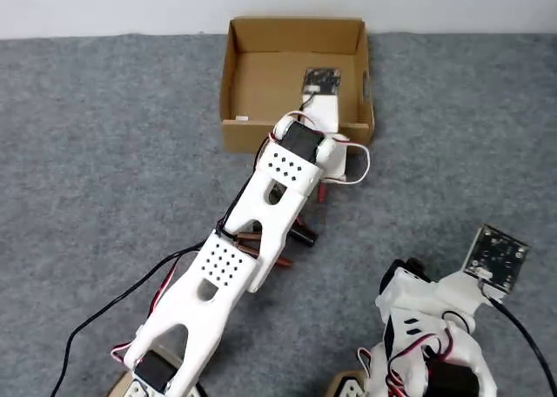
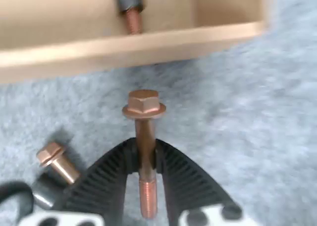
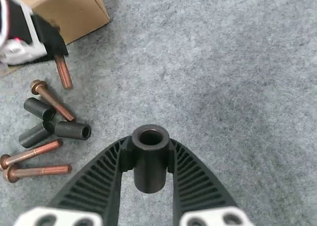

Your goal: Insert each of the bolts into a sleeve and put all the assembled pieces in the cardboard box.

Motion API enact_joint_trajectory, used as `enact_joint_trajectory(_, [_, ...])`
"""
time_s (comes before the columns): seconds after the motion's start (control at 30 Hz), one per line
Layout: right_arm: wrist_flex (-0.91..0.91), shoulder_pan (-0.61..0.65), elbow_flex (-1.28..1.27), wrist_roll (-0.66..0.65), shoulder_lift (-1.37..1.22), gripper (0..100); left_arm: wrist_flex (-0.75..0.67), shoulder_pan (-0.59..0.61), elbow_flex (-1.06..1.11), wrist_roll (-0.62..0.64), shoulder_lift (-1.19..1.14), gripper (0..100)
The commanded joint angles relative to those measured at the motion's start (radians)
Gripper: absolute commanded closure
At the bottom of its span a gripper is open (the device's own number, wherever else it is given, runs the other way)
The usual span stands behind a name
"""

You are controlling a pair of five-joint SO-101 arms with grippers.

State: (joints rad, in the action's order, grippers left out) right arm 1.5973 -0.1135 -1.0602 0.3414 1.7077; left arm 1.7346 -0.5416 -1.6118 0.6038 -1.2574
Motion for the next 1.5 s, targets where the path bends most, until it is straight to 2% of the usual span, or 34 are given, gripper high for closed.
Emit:
enact_joint_trajectory(0.0, [-0.010,-0.001,0.054,-0.043,0.002,99.1,0.025,-0.025,-0.056,-0.046,0.186,100])
enact_joint_trajectory(0.23, [-0.012,-0.001,0.054,-0.049,0.002,99.1,0.025,-0.040,-0.056,-0.140,0.440,100])
enact_joint_trajectory(0.47, [-0.012,0.125,0.054,-0.044,0.002,99.1,0.025,-0.074,-0.054,-0.253,0.667,100])
enact_joint_trajectory(0.63, [-0.012,0.163,0.054,-0.048,0.002,99.1,0.025,-0.109,-0.007,-0.322,0.795,100])
enact_joint_trajectory(0.93, [-0.013,0.234,0.054,-0.048,0.002,99.1,0.021,-0.160,0.446,-0.336,1.211,100])
enact_joint_trajectory(1.17, [-0.105,0.248,0.054,-0.051,0.002,99.1,0.018,-0.160,0.796,-0.342,1.562,100])
enact_joint_trajectory(1.33, [-0.120,0.363,0.054,-0.086,0.002,99.1,0.015,-0.153,1.003,-0.338,1.763,100])
enact_joint_trajectory(1.47, [-0.163,0.453,0.054,-0.091,0.002,99.1,-0.051,-0.153,1.144,-0.338,1.913,100])
